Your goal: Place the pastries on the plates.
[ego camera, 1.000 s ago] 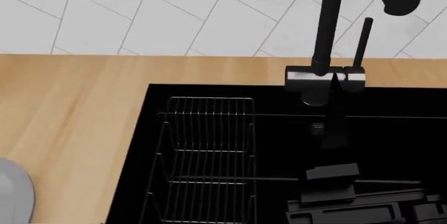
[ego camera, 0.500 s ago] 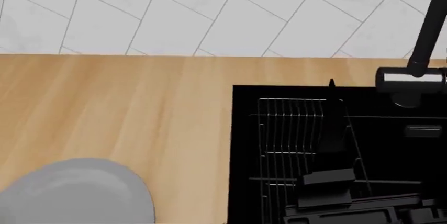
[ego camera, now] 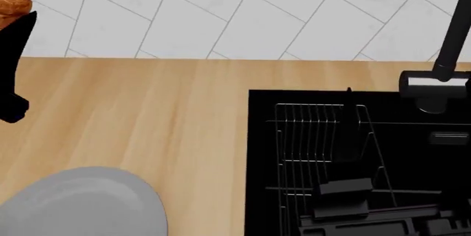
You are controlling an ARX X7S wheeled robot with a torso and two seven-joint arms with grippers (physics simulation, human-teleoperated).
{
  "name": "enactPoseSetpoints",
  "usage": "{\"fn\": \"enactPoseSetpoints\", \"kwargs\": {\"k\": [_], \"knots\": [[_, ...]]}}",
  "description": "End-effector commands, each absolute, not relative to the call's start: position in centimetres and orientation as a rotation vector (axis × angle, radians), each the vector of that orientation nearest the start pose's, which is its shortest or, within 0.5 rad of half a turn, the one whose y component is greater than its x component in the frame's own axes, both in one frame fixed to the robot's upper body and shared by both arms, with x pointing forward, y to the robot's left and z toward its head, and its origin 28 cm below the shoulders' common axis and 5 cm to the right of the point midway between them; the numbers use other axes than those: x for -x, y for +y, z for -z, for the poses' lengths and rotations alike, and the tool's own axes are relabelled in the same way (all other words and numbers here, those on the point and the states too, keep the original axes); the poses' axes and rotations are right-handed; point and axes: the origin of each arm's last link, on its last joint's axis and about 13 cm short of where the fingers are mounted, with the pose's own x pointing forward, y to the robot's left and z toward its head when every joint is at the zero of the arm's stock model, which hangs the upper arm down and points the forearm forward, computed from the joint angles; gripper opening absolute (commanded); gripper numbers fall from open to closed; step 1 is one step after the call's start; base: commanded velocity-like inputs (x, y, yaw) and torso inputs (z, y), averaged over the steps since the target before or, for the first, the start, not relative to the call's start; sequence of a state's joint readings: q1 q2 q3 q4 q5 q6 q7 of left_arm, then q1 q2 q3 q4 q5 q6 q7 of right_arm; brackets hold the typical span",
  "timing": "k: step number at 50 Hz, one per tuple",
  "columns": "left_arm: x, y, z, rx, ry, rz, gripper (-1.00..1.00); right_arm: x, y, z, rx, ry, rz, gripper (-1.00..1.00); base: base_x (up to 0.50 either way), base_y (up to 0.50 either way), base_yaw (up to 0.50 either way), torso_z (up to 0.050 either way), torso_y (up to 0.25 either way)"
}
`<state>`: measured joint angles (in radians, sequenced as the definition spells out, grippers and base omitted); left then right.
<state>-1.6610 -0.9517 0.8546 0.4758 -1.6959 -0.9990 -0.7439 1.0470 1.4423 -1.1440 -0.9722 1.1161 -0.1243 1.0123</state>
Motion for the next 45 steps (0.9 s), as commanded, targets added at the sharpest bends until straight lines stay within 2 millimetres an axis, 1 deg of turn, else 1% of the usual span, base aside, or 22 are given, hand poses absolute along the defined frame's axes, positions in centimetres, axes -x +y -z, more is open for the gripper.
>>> {"fn": "enactPoseSetpoints", "kwargs": {"k": [1,3,5,7,8,9,13,16,19,23,26,33,36,45], "knots": [[-25.2,24.4,-37.1,-0.585,0.198,0.286,-1.0,-14.0,-14.4,-25.0,0.054,-0.363,-0.083,1.0,0.0,0.0,0.0,0.0,0.0],[-26.0,24.6,-37.3,-0.601,0.266,0.327,-1.0,-13.9,-14.3,-25.0,0.057,-0.362,-0.086,1.0,0.0,0.0,0.0,0.0,0.0],[-26.7,24.8,-38.5,-0.669,0.287,0.302,-1.0,-13.7,-14.3,-24.9,0.059,-0.355,-0.086,1.0,0.0,0.0,0.0,0.0,0.0],[-27.2,24.8,-39.6,-0.691,0.324,0.316,-1.0,-13.4,-14.3,-24.8,0.058,-0.35,-0.083,1.0,0.0,0.0,0.0,0.0,0.0],[-27.3,24.7,-39.7,-0.689,0.347,0.34,-1.0,-13.3,-14.3,-24.7,0.059,-0.347,-0.083,1.0,0.0,0.0,0.0,0.0,0.0],[-27.5,24.6,-39.6,-0.722,0.398,0.363,-1.0,-13.1,-14.3,-24.6,0.058,-0.345,-0.082,1.0,0.0,0.0,0.0,0.0,0.0],[-28.3,24.2,-40.0,-0.717,0.463,0.384,-1.0,-12.8,-14.3,-24.6,0.058,-0.34,-0.083,1.0,0.0,0.0,0.0,0.0,0.0],[-29.1,24.1,-39.6,-0.706,0.536,0.417,-1.0,-12.7,-14.2,-24.6,0.058,-0.331,-0.091,1.0,0.0,0.0,0.0,0.0,0.0],[-29.6,24.5,-39.1,-0.712,0.633,0.423,-1.0,-12.7,-14.2,-24.5,0.056,-0.33,-0.092,1.0,0.0,0.0,0.0,0.0,0.0],[-30.1,24.9,-39.2,-0.71,0.696,0.427,-1.0,-12.8,-14.2,-24.2,0.05,-0.324,-0.092,1.0,0.0,0.0,0.0,0.0,0.0],[-30.1,25.1,-39.5,-0.682,0.731,0.452,-1.0,-12.9,-14.2,-24.2,0.049,-0.323,-0.092,1.0,0.0,0.0,0.0,0.0,0.0],[-29.0,25.2,-38.6,-0.748,0.883,0.53,-1.0,-13.2,-14.2,-24.1,0.044,-0.321,-0.092,1.0,0.0,0.0,0.0,0.0,0.001],[-28.9,25.1,-38.3,-0.752,0.894,0.544,-1.0,-13.3,-14.3,-24.0,0.042,-0.319,-0.089,1.0,0.0,0.0,0.0,0.0,0.0],[-28.2,25.1,-35.6,-0.79,0.972,0.618,-1.0,-13.3,-14.3,-23.8,0.032,-0.318,-0.085,1.0,0.0,0.0,0.0,0.0,0.0]]}}
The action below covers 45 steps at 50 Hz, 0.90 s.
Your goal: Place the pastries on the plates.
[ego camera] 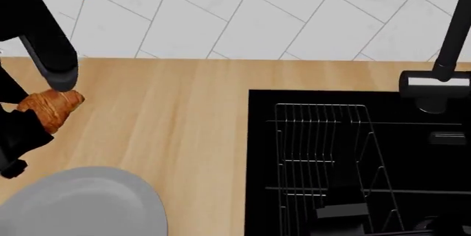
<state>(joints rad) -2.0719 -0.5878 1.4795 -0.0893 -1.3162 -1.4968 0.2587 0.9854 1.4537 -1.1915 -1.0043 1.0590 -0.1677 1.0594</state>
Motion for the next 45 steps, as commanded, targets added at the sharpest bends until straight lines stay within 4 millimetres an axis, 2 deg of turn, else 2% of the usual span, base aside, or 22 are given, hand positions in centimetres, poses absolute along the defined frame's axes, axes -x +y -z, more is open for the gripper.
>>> {"fn": "enactPoseSetpoints", "kwargs": {"k": [1,10,18,30,44,45], "knots": [[-28.2,25.1,-35.4,-0.791,0.978,0.62,-1.0,-13.4,-14.2,-23.8,0.032,-0.318,-0.086,1.0,0.0,0.0,0.0,0.0,0.0],[-28.1,25.1,-32.3,-0.781,1.029,0.648,-1.0,-13.5,-14.1,-23.8,0.028,-0.324,-0.095,1.0,0.0,0.0,0.0,0.0,0.0],[-28.4,24.7,-30.4,-0.788,1.056,0.677,-1.0,-13.6,-14.2,-23.6,0.028,-0.318,-0.096,1.0,0.0,0.0,0.0,0.0,0.001],[-29.4,24.2,-29.5,-0.802,1.052,0.672,-1.0,-13.4,-14.1,-23.5,0.027,-0.316,-0.097,1.0,0.0,0.0,0.0,0.0,0.001],[-30.4,24.1,-27.4,-0.814,1.066,0.676,-1.0,-13.7,-14.1,-23.2,0.026,-0.313,-0.091,1.0,0.0,0.0,0.0,0.0,0.0],[-30.4,24.0,-27.3,-0.815,1.066,0.679,1.0,-13.7,-14.1,-23.2,0.025,-0.313,-0.091,1.0,0.0,0.0,0.0,0.0,0.0]]}}
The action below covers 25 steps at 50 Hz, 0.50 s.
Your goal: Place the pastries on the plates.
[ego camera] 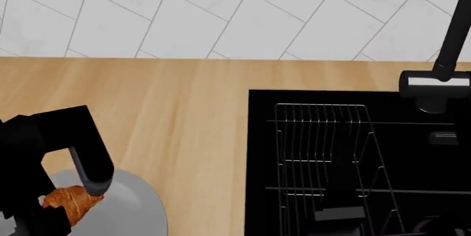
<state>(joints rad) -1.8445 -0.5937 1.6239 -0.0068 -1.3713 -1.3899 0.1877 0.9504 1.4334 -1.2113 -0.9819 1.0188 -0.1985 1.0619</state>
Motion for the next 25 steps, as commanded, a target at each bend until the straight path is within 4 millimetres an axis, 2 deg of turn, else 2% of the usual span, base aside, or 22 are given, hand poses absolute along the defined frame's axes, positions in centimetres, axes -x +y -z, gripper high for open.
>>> {"fn": "enactPoseSetpoints", "kwargs": {"k": [1,7,12,18,25], "knots": [[-30.4,24.0,-27.1,-0.815,1.067,0.683,1.0,-13.7,-14.1,-23.2,0.026,-0.312,-0.09,1.0,0.0,0.0,0.0,0.0,0.0],[-30.3,24.0,-27.3,-0.811,1.05,0.675,1.0,-13.6,-14.3,-23.1,0.029,-0.314,-0.089,1.0,0.0,0.0,0.0,0.0,0.0],[-30.2,23.9,-28.6,-0.734,0.996,0.689,1.0,-13.5,-14.3,-23.0,0.025,-0.315,-0.086,1.0,0.0,0.0,0.0,0.0,0.002],[-29.8,24.1,-30.3,-0.733,0.959,0.689,1.0,-13.6,-14.3,-23.1,0.025,-0.314,-0.091,1.0,0.0,0.0,0.0,0.0,0.0],[-28.6,24.3,-33.9,-0.706,0.851,0.692,1.0,-13.6,-14.2,-23.2,0.025,-0.313,-0.094,1.0,0.0,0.0,0.0,0.0,0.0]]}}
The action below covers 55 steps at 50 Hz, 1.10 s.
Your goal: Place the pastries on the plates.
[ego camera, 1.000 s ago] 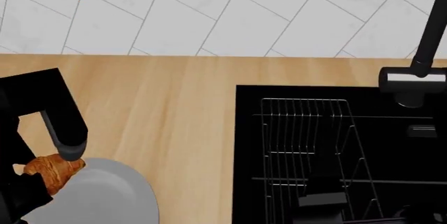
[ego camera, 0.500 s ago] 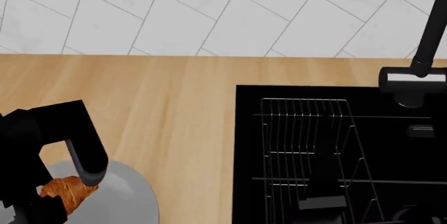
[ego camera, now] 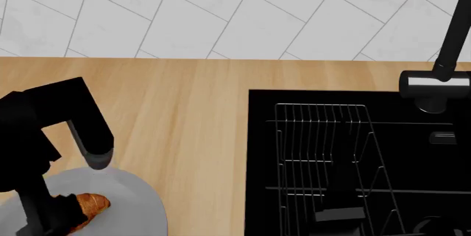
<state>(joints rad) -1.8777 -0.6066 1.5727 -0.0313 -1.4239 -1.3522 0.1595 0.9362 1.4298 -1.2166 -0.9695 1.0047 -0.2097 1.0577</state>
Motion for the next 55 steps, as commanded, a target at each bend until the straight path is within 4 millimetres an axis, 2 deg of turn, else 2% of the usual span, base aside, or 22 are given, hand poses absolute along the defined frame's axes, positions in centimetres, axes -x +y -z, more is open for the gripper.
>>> {"fn": "enactPoseSetpoints", "kwargs": {"k": [1,6,13,15,21,26,34,39,40,47,55], "knots": [[-28.3,24.4,-34.7,-0.701,0.824,0.688,1.0,-13.6,-14.2,-23.2,0.024,-0.312,-0.094,1.0,0.0,0.0,0.0,0.0,0.0],[-27.0,24.4,-36.4,-0.654,0.704,0.698,1.0,-13.6,-14.2,-23.3,0.029,-0.311,-0.095,1.0,0.0,0.0,0.0,0.0,0.002],[-26.0,25.0,-36.6,-0.533,0.59,0.709,1.0,-13.7,-14.2,-23.3,0.034,-0.312,-0.095,1.0,0.0,0.0,0.0,0.0,0.0],[-25.4,25.1,-36.9,-0.445,0.502,0.73,1.0,-13.7,-14.2,-23.3,0.037,-0.311,-0.095,1.0,0.0,0.0,0.0,0.0,0.0],[-23.2,25.6,-36.9,-0.318,0.279,0.666,1.0,-13.9,-14.0,-23.8,0.055,-0.317,-0.102,1.0,0.0,0.0,0.0,0.0,0.0],[-22.2,26.1,-36.6,-0.308,0.17,0.551,1.0,-14.2,-14.1,-24.0,0.059,-0.318,-0.101,1.0,0.0,0.0,0.0,0.0,0.0],[-17.9,26.1,-36.9,-0.21,-0.084,0.461,1.0,-14.4,-14.2,-24.9,0.072,-0.338,-0.112,1.0,0.0,0.0,0.0,0.0,0.0],[-15.8,26.1,-36.1,-0.226,-0.144,0.394,1.0,-14.3,-14.2,-25.6,0.076,-0.352,-0.108,1.0,0.0,0.0,0.0,0.0,0.0],[-15.4,26.3,-36.0,-0.208,-0.167,0.338,1.0,-14.2,-14.2,-25.9,0.08,-0.358,-0.111,1.0,0.0,0.0,0.0,0.0,0.0],[-13.2,26.4,-35.3,-0.189,-0.227,0.315,1.0,-14.2,-14.0,-26.9,0.09,-0.387,-0.118,1.0,0.0,0.0,0.0,0.0,0.0],[-11.7,25.7,-35.0,-0.166,-0.281,0.281,1.0,-14.1,-13.8,-27.8,0.095,-0.426,-0.115,1.0,0.0,0.0,0.0,0.0,0.0]]}}
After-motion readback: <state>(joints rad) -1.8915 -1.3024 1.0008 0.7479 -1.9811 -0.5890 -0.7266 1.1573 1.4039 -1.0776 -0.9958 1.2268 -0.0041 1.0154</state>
